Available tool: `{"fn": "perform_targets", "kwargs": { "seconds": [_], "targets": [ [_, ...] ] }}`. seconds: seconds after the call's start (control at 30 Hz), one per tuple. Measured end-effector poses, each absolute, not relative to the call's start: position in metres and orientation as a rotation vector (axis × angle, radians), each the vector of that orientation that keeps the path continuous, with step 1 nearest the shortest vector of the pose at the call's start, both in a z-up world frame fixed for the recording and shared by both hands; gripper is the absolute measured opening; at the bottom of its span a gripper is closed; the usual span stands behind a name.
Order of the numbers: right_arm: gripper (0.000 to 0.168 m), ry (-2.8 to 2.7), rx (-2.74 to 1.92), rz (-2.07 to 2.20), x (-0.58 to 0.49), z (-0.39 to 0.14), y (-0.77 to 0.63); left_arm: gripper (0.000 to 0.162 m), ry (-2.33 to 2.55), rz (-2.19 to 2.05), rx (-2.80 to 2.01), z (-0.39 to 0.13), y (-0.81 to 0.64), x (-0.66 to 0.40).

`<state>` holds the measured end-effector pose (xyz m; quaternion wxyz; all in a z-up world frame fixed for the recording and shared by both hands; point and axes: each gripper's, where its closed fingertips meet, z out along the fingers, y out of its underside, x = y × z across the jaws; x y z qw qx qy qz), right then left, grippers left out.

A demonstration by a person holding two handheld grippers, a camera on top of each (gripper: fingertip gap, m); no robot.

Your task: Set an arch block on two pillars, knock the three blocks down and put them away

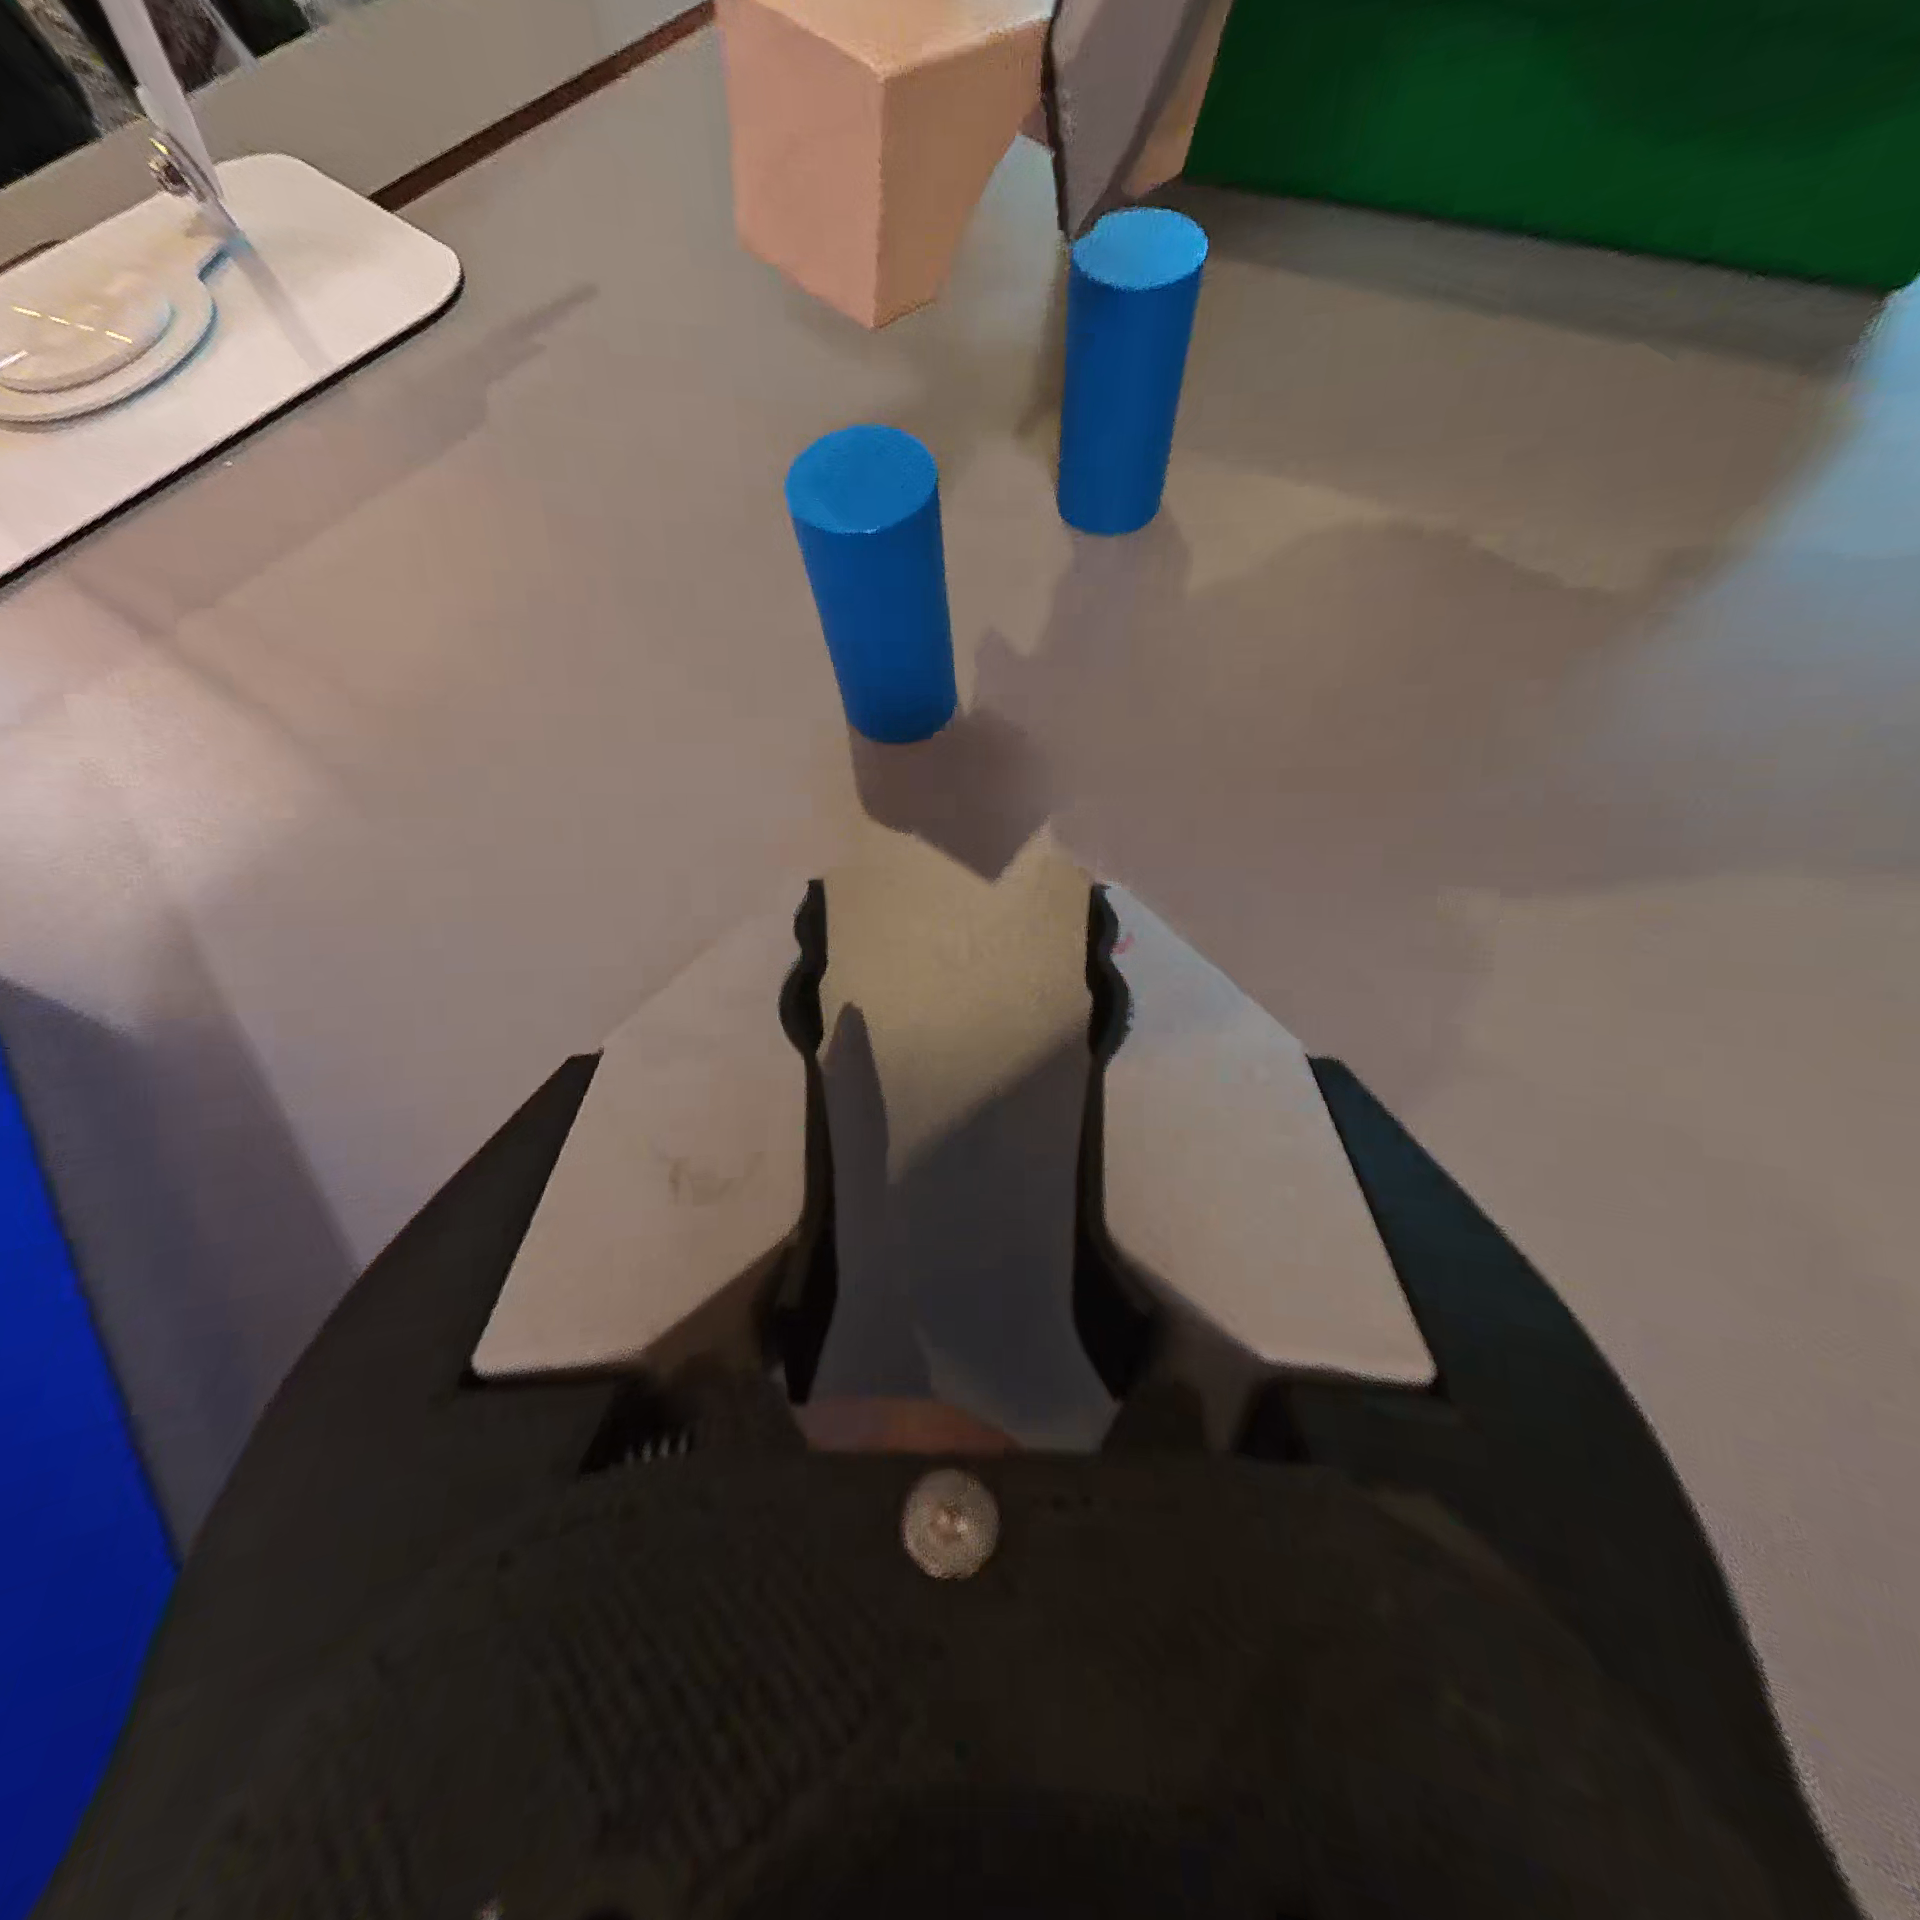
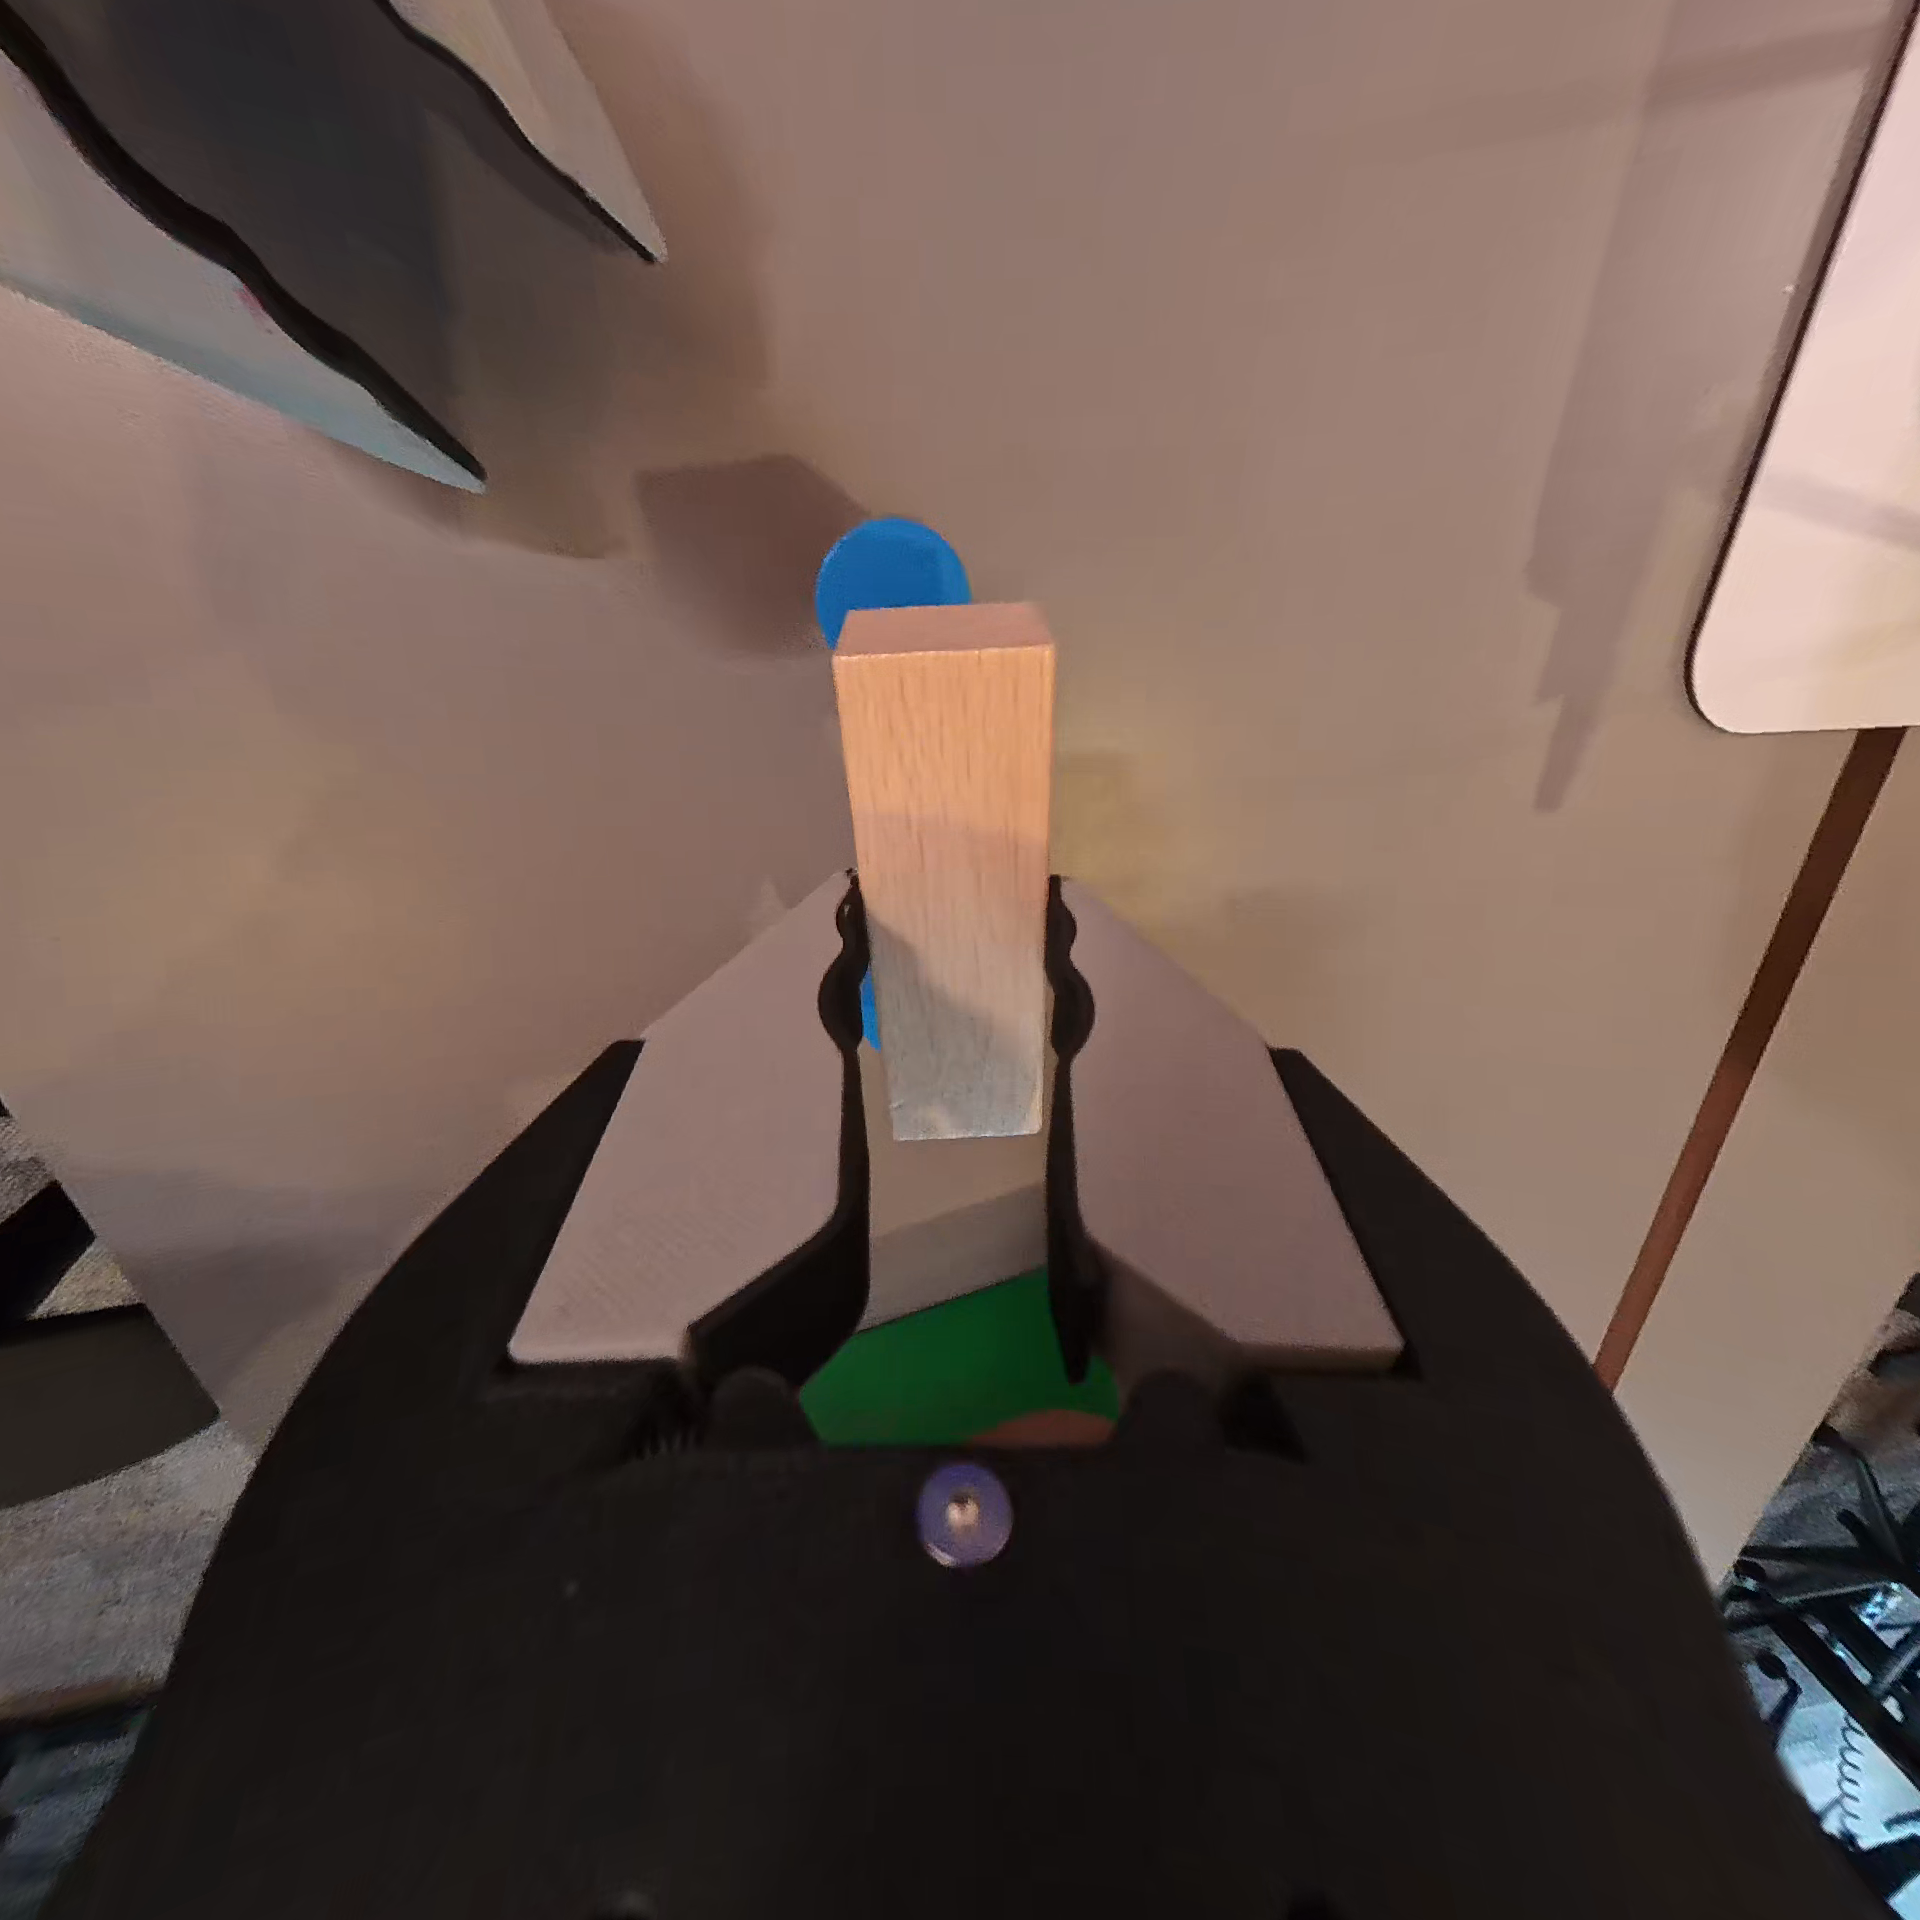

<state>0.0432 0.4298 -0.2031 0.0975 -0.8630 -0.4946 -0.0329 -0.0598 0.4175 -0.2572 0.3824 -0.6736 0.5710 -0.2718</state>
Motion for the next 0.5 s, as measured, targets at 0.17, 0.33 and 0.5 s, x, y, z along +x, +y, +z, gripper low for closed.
{"fn": "perform_targets", "kwargs": {
  "seconds": [0.17,0.33,0.5],
  "targets": [
    [0.031,-1.523,-2.567,-0.121,0.040,-0.213,0.431,0.049,1.486,-0.661,-1.723,-0.262,0.416,-0.058],
    [0.031,-1.529,-2.592,-0.132,0.043,-0.222,0.432,0.048,1.505,-0.649,-1.725,-0.265,0.415,-0.057],
    [0.031,-1.504,-2.594,-0.117,0.043,-0.223,0.434,0.048,1.504,-0.644,-1.720,-0.265,0.415,-0.057]
  ]
}}
